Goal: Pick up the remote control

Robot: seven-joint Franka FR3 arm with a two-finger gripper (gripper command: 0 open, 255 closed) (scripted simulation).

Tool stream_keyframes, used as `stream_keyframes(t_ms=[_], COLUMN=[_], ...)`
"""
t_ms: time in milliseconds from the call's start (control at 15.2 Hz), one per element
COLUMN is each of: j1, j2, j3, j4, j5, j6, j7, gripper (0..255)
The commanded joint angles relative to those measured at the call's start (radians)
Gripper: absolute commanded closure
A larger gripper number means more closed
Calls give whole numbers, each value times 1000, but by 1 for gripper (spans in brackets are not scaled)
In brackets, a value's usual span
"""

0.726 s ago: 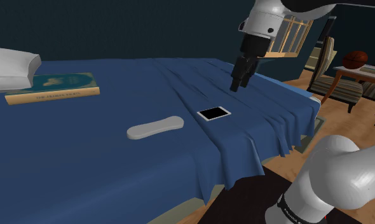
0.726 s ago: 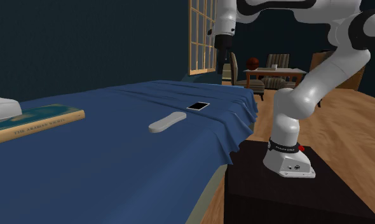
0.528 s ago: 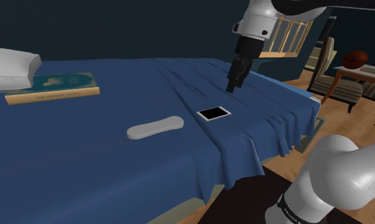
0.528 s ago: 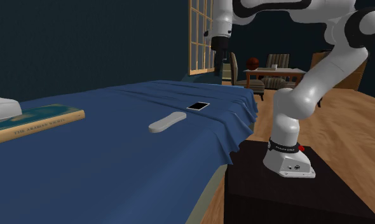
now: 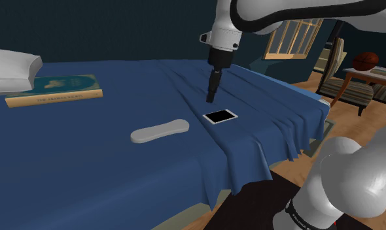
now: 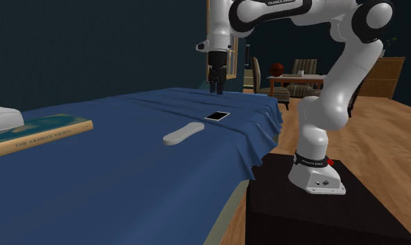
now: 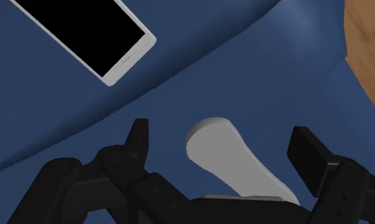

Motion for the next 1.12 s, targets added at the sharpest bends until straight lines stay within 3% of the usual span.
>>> stream_keyframes(t_ms=[0, 792, 1056], j1=[26, 160, 165], j2=[64, 405, 428], j3=[3, 87, 92], j4=[23, 195, 172], j5=[-7, -60, -65], j6=[38, 192, 237], j7=[-81, -470, -484], gripper=[0, 0, 0])
